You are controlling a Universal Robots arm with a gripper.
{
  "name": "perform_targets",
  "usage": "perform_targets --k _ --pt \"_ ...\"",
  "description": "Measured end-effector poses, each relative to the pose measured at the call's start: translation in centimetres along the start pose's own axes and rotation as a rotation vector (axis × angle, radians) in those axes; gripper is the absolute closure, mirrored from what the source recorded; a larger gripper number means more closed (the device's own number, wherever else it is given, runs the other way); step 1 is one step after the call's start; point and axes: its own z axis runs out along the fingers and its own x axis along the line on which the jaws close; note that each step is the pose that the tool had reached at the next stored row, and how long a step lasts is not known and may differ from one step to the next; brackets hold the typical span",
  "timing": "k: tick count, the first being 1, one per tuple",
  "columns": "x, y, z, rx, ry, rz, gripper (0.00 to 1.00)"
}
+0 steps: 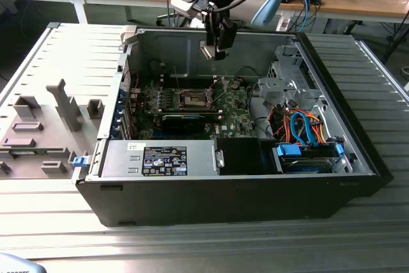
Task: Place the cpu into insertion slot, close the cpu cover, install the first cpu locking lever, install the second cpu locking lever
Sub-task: 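Place the cpu into insertion slot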
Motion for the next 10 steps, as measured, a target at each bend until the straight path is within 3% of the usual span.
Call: perform_targets --k 10 --pt "0.0 0.0 0.01 -0.0002 -0.0013 0.016 0.46"
